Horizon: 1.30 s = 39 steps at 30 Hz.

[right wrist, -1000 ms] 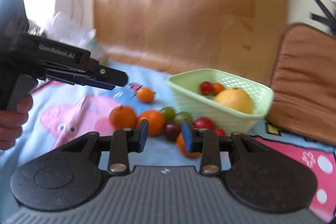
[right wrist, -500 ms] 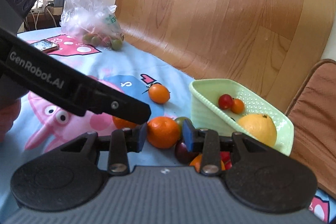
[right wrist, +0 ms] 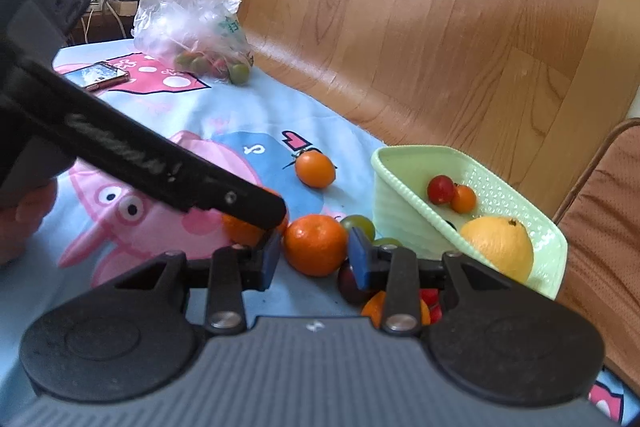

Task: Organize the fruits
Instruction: 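Move both open tools from the basket down to two mandarins on the cloth, then grasp a mandarin with the left tool while the right tool grasps another mandarin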

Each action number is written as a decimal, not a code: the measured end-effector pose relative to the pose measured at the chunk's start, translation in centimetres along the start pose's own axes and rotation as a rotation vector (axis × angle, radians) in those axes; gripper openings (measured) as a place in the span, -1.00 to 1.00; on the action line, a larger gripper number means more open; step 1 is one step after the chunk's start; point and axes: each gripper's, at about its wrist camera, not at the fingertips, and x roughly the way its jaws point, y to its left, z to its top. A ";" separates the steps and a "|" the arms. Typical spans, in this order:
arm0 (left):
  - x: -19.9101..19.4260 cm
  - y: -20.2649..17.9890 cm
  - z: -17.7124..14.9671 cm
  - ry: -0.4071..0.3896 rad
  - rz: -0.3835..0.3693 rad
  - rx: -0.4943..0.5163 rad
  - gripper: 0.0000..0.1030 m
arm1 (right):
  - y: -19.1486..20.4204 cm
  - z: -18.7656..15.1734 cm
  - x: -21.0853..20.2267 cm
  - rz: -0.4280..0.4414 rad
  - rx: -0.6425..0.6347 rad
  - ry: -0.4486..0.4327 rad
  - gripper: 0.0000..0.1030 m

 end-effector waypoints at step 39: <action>-1.1 -2.4 -1.3 0.028 -0.105 0.090 -0.33 | 1.9 -2.3 -5.2 -0.109 0.034 -0.022 -0.26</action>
